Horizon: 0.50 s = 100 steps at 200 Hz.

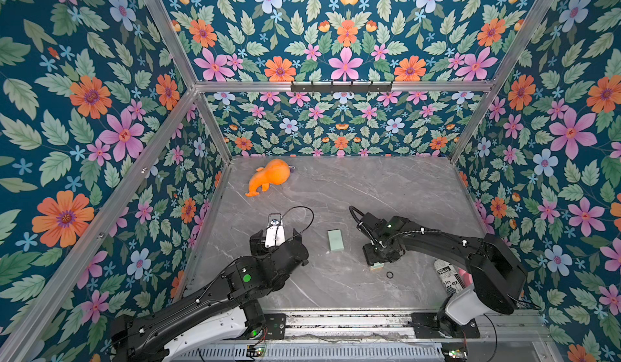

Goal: Take the rings out of the lift-off lid box
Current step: Close the lid on the jewelry box.

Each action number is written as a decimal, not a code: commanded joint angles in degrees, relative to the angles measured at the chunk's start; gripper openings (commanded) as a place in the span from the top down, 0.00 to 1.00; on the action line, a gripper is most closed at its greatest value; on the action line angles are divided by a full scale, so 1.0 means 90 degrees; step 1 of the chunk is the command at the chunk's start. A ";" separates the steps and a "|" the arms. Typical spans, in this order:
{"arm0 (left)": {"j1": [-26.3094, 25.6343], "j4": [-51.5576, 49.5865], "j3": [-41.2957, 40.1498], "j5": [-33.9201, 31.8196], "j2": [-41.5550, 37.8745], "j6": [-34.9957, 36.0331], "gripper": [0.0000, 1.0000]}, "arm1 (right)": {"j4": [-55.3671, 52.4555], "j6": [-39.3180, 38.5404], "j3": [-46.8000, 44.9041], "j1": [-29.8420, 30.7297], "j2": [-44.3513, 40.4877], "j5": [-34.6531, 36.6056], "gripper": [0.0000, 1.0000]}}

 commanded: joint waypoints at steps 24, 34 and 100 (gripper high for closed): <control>0.0008 0.0109 0.0042 0.0316 0.0393 0.0058 0.00 | -0.0090 -0.0110 0.0138 0.0000 0.0122 -0.0049 0.34; 0.0005 0.0000 0.0104 0.0377 0.0562 0.0005 0.01 | -0.0082 -0.0129 0.0148 0.0003 0.0110 -0.0056 0.34; -0.0120 0.0761 -0.0520 0.1681 0.0479 -0.0704 0.01 | -0.0088 -0.0240 0.0105 0.0003 0.0203 0.0057 0.35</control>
